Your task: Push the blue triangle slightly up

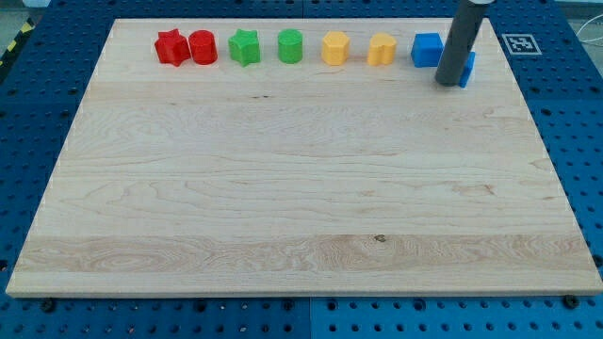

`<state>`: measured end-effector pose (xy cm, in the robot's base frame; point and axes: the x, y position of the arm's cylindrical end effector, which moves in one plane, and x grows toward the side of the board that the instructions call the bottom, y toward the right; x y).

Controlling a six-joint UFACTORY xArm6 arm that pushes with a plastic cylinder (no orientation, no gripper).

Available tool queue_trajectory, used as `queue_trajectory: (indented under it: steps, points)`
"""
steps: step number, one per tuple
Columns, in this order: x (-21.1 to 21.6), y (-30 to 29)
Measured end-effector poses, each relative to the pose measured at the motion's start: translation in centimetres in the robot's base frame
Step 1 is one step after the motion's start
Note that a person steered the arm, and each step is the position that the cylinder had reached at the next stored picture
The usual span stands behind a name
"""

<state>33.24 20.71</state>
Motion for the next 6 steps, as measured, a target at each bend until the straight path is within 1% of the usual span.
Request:
queue_trajectory:
  steps: [2,4,5,6]
  points:
    - [2.4,2.4]
    - [0.1,6.7]
    - [-0.4,8.3]
    - [3.1,8.4]
